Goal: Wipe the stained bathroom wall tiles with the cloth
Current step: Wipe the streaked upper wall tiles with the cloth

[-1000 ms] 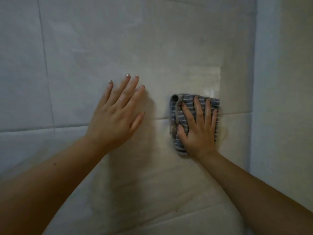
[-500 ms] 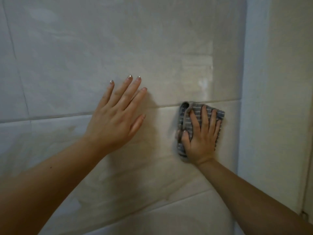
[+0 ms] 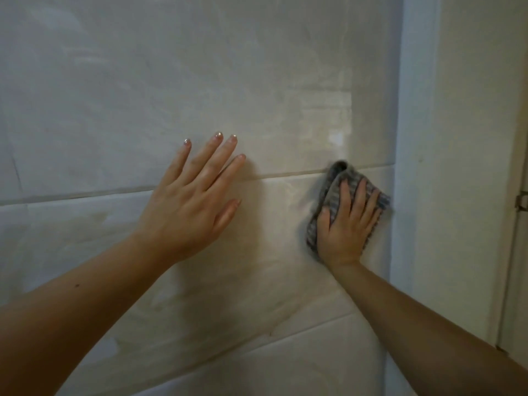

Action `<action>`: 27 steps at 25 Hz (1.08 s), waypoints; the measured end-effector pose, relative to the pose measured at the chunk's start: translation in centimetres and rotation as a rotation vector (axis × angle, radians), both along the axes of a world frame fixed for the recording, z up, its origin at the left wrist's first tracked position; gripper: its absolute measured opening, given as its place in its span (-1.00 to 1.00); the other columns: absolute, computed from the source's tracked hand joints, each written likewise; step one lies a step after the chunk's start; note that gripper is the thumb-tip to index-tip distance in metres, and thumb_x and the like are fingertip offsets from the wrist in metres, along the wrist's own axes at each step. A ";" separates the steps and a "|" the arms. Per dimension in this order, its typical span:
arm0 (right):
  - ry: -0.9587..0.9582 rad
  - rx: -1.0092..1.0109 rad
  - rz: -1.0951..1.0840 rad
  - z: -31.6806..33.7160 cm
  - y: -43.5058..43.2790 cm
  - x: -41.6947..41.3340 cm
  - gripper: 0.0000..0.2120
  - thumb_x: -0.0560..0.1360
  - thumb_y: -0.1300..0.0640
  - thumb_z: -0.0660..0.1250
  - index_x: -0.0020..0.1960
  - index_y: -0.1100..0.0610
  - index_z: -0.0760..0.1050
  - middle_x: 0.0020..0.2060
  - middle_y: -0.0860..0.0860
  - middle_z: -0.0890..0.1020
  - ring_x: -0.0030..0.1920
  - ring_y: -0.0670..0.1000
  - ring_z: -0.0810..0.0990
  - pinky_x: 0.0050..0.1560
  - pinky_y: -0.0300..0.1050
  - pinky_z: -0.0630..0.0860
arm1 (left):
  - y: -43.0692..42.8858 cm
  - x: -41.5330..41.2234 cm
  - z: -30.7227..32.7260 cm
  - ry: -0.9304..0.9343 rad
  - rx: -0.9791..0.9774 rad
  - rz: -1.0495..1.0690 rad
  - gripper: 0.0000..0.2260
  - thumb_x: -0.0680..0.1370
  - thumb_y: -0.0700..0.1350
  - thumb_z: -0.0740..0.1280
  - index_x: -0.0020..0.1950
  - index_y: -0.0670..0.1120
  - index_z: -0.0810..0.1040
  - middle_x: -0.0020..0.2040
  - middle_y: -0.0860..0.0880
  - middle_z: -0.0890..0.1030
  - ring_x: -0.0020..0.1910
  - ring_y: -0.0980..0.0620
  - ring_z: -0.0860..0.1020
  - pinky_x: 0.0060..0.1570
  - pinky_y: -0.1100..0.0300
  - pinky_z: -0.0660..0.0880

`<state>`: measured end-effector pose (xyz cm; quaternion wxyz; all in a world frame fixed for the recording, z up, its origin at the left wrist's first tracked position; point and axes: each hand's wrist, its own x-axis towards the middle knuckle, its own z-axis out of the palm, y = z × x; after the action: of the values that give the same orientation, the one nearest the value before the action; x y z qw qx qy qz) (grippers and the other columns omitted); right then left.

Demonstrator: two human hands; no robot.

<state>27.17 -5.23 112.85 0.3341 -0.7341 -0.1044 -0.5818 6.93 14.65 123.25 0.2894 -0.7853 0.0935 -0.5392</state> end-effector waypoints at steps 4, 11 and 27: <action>0.014 0.084 -0.004 4.7 0.6 0.0 -0.42 0.59 -0.16 -0.03 0.54 0.07 0.18 0.51 0.19 0.22 0.50 0.31 0.15 0.47 0.36 0.03 | 0.0 0.1 0.0 -0.003 -0.027 0.022 -0.45 0.65 0.09 0.10 0.56 -0.17 0.22 0.59 -0.17 0.15 0.59 -0.13 0.06 0.52 -0.21 0.05; 0.045 0.074 -0.013 0.2 -0.1 0.4 -0.42 0.56 -0.09 0.03 0.51 0.13 0.22 0.48 0.26 0.27 0.46 0.37 0.21 0.39 0.45 0.12 | 0.5 0.2 -1.2 0.000 -0.007 -0.024 -0.47 0.64 0.05 0.16 0.54 -0.17 0.26 0.57 -0.17 0.20 0.57 -0.13 0.13 0.50 -0.21 0.12; -0.026 0.056 0.027 10.7 -0.6 0.8 -0.38 0.56 -0.18 -0.07 0.55 0.07 0.16 0.52 0.18 0.20 0.51 0.30 0.13 0.49 0.29 0.00 | 0.0 0.3 -0.1 -0.027 -0.022 -0.057 -0.48 0.66 0.07 0.10 0.55 -0.18 0.24 0.58 -0.17 0.16 0.58 -0.14 0.08 0.51 -0.22 0.08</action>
<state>27.95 -5.85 123.53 0.3612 -0.7152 -0.1023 -0.5895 7.26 14.62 123.12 0.2667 -0.7781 0.1061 -0.5587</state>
